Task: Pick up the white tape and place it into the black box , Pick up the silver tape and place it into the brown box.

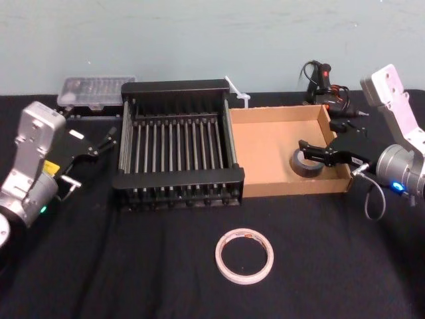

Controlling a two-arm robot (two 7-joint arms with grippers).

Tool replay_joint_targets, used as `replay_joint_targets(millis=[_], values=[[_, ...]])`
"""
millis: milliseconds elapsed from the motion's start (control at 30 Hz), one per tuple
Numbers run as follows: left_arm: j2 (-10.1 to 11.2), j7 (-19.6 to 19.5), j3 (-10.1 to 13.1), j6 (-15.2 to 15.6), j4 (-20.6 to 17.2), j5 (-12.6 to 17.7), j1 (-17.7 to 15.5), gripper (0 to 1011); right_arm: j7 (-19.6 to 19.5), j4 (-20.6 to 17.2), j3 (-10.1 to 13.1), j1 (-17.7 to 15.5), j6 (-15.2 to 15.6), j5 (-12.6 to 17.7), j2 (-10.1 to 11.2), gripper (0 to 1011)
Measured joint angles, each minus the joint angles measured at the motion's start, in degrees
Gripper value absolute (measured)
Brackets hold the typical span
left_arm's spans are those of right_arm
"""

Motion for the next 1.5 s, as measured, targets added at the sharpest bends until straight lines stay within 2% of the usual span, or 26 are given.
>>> replay_joint_targets(millis=[133,400,567,900,1133,1500], values=[[0.0,0.0,0.0,0.0,0.0,0.0,0.0,1001,0.0,-0.01,0.0,-0.02,0.0,0.03,0.0,997],[0.0,0.0,0.0,0.0,0.0,0.0,0.0,1001,1.06,-1.29,0.29,-0.76,-0.15,0.19,0.6,1002],[0.0,0.0,0.0,0.0,0.0,0.0,0.0,1001,2.34,-3.83,0.44,-2.24,0.56,0.96,1.86,1002],[0.0,0.0,0.0,0.0,0.0,0.0,0.0,1001,5.11,-10.88,0.18,-7.2,1.93,2.82,6.26,1002],[0.0,0.0,0.0,0.0,0.0,0.0,0.0,1001,6.93,-14.8,-1.28,-9.67,2.36,4.17,9.03,1002],[0.0,0.0,0.0,0.0,0.0,0.0,0.0,1001,8.49,-17.32,-4.43,-10.9,2.9,5.38,11.24,1002]])
